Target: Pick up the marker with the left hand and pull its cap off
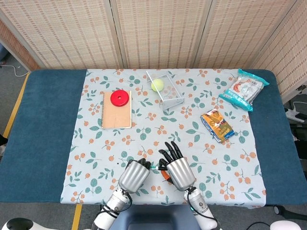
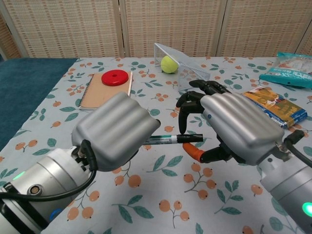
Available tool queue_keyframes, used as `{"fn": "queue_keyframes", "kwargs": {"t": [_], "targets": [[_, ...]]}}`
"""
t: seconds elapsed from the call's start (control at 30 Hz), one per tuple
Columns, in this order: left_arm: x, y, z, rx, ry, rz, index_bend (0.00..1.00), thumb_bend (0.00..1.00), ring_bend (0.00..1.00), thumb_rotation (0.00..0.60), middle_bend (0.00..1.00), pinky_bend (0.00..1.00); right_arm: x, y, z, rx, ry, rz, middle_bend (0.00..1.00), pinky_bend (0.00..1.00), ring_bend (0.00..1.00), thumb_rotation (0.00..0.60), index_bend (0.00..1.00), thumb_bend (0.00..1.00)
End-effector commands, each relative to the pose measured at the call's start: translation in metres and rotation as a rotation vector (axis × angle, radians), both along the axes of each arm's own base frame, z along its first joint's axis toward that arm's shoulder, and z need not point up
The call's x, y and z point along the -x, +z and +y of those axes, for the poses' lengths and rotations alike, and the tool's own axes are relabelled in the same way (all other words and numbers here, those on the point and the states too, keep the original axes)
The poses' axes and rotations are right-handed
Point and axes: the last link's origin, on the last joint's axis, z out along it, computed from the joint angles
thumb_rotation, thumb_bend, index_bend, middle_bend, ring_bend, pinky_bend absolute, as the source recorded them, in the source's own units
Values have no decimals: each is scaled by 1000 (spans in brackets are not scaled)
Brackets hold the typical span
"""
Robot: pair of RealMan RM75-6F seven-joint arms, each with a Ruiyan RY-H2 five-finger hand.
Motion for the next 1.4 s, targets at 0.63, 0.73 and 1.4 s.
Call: {"fn": "queue_keyframes", "kwargs": {"t": [0.63, 0.73, 1.4], "targets": [[-1, 3, -1, 18, 6, -23, 942, 631, 874, 600, 1000, 1000, -6, 0, 1, 37, 14, -77, 499, 0, 169, 600, 1000, 354], [-1, 4, 1, 17, 5, -30, 941, 632, 874, 600, 1000, 1000, -4, -1, 3, 33, 22, -59, 513, 0, 184, 600, 1000, 365], [4, 0, 4, 30, -5, -24, 941, 643, 891, 600, 1000, 1000, 7, -1, 3, 61, 28, -60, 522, 0, 211, 600, 1000, 379]]}}
